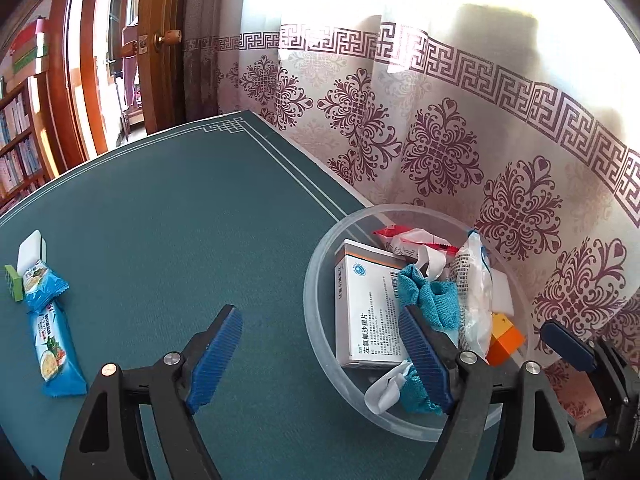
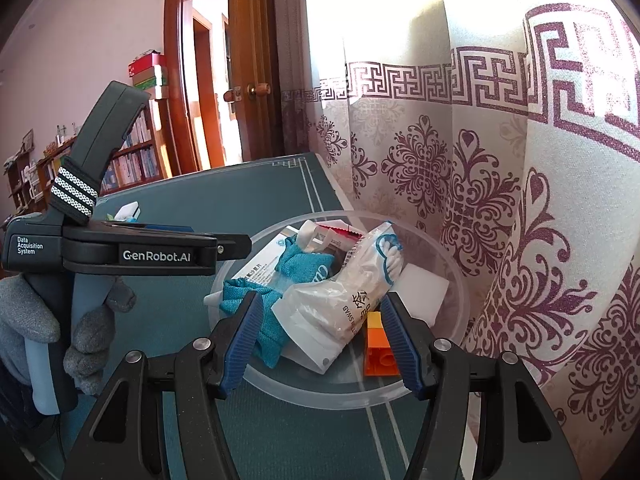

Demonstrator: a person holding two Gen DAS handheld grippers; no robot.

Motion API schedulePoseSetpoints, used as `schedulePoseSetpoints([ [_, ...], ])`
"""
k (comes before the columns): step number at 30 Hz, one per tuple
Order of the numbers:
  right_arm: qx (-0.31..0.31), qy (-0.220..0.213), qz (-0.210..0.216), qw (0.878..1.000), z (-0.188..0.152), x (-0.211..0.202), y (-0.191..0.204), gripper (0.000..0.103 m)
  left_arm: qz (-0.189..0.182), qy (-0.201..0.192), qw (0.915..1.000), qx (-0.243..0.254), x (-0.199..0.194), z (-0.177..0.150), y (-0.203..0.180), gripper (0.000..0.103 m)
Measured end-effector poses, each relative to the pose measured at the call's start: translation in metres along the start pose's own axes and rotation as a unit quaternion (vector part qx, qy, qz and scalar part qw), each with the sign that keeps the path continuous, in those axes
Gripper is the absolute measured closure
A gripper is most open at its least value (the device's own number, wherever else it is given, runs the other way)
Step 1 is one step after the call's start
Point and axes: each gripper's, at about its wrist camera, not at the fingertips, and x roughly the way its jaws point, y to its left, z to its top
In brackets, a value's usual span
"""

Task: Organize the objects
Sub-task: 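Carry the blue towel to the bowl with the left tool and open it, then move the left tool back to the table and grasp a blue cracker packet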

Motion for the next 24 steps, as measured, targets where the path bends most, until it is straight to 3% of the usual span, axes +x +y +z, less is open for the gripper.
schedulePoseSetpoints([
  [16,-0.031,0.015,0.015,0.999,-0.003,0.006,0.032,0.04,0.062,-0.007,0.9954,-0.072,-0.025,-0.019,0.075,0.014],
  [24,-0.047,0.017,0.031,0.998,0.0,0.009,0.055,0.04,0.124,-0.015,0.9859,-0.112,-0.036,-0.028,0.12,0.008],
])
